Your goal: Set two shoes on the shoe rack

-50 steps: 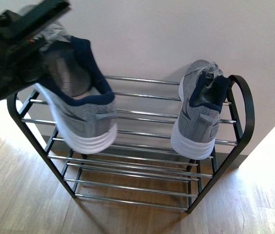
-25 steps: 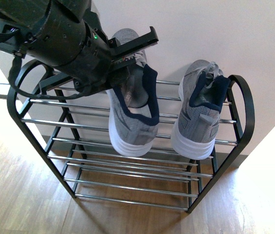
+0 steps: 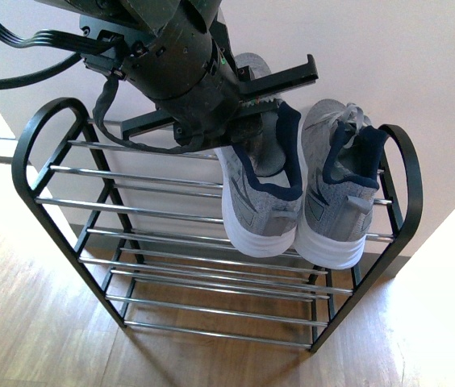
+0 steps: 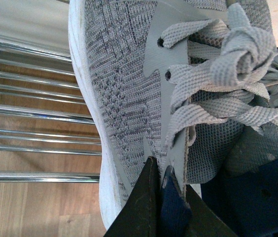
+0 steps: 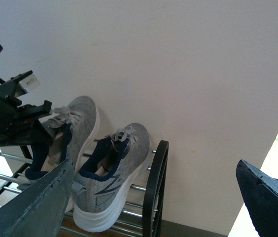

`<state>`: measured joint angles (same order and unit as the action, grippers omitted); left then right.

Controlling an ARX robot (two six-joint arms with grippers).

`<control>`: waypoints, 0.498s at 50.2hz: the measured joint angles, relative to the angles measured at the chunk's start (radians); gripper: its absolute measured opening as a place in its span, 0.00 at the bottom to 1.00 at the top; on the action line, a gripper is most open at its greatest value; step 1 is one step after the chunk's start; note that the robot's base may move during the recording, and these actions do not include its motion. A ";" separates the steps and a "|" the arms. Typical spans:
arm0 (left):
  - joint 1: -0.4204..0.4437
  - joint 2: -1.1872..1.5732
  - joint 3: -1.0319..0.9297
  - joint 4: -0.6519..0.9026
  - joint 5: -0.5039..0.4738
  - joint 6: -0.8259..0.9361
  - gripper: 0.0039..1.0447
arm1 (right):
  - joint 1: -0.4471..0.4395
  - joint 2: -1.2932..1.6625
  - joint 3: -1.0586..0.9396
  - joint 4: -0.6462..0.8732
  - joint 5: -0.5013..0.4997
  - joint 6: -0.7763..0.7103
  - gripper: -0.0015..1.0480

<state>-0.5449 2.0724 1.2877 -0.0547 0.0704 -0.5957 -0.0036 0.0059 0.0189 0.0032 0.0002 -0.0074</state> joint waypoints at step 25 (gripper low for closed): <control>-0.003 0.097 0.076 -0.042 0.015 0.122 0.01 | 0.000 0.000 0.000 0.000 0.000 0.000 0.91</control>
<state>-0.5484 2.1689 1.3640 -0.0967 0.0853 -0.4736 -0.0036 0.0059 0.0189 0.0032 0.0002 -0.0074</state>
